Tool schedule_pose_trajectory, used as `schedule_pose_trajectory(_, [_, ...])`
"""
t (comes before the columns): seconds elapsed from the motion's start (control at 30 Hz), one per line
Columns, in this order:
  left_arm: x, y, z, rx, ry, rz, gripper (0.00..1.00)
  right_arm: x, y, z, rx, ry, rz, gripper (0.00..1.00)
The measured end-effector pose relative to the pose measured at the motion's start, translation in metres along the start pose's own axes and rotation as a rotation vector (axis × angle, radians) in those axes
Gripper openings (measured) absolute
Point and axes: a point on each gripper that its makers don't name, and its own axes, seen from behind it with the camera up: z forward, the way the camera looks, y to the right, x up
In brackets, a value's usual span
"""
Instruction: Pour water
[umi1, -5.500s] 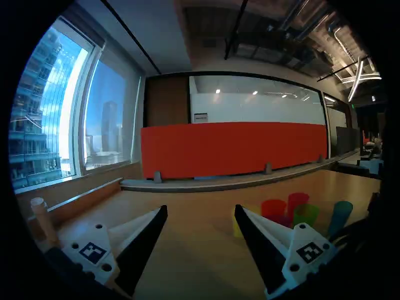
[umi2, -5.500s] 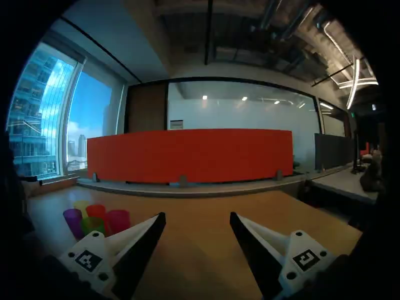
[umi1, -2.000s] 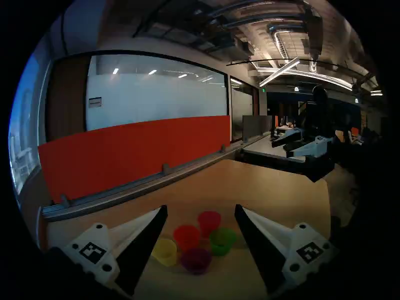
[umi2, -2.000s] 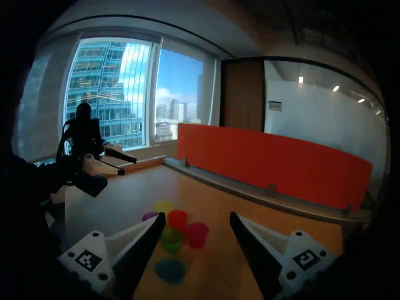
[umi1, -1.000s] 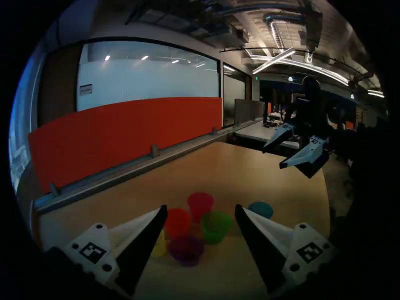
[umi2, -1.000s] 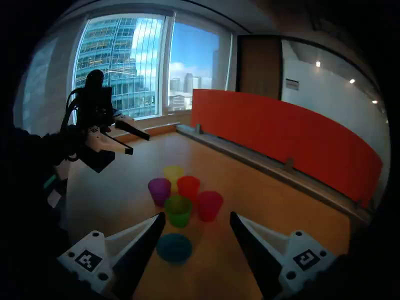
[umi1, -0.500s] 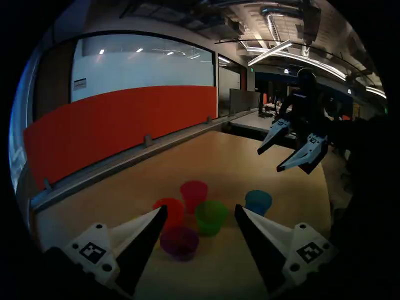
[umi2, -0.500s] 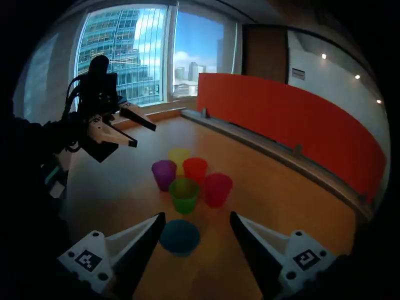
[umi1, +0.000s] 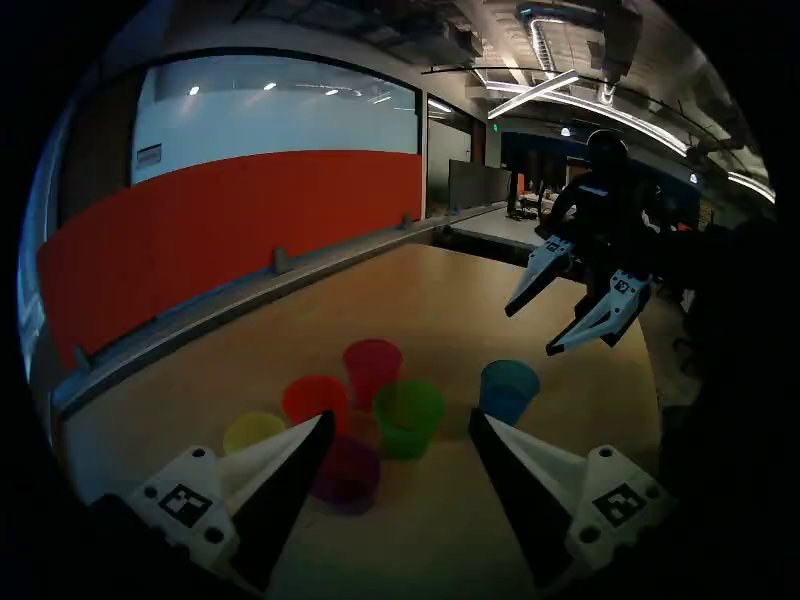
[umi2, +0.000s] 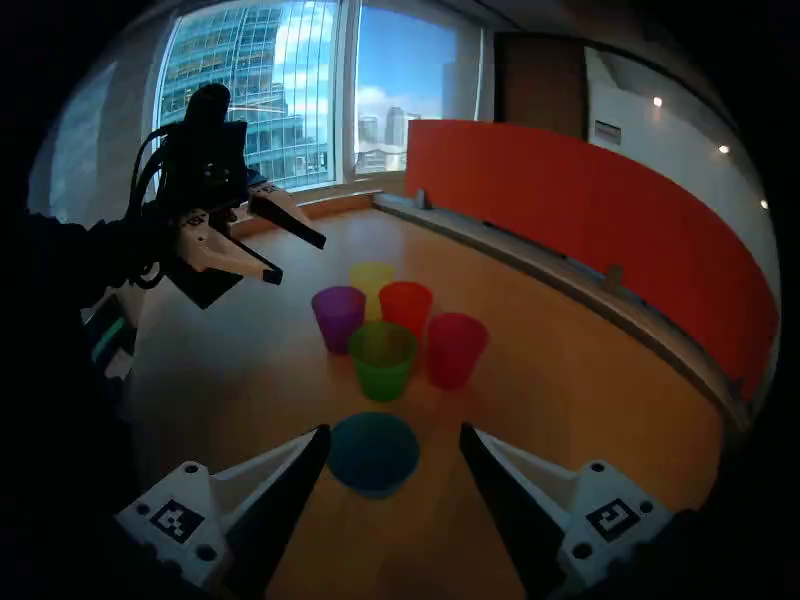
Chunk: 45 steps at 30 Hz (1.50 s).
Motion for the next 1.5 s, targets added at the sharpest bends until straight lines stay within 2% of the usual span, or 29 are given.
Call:
schedule_pose_trajectory(0.7, [-0.015,0.004,0.016,-0.014,-0.025,0.0,1.0,-0.043,-0.014,0.02,0.031,-0.074,0.013,1.0])
schedule_pose_trajectory(0.9, [-0.016,0.004,0.019,-0.018,-0.027,0.0,1.0,-0.051,-0.016,0.028,0.031,-0.094,-0.001,1.0])
schedule_pose_trajectory(1.2, [-0.016,0.004,0.023,-0.023,-0.029,0.001,1.0,-0.056,-0.014,0.045,0.03,-0.101,0.006,1.0])
schedule_pose_trajectory(1.5, [-0.016,0.005,0.026,-0.025,-0.031,0.003,1.0,-0.052,-0.014,0.059,0.036,-0.095,-0.011,1.0])
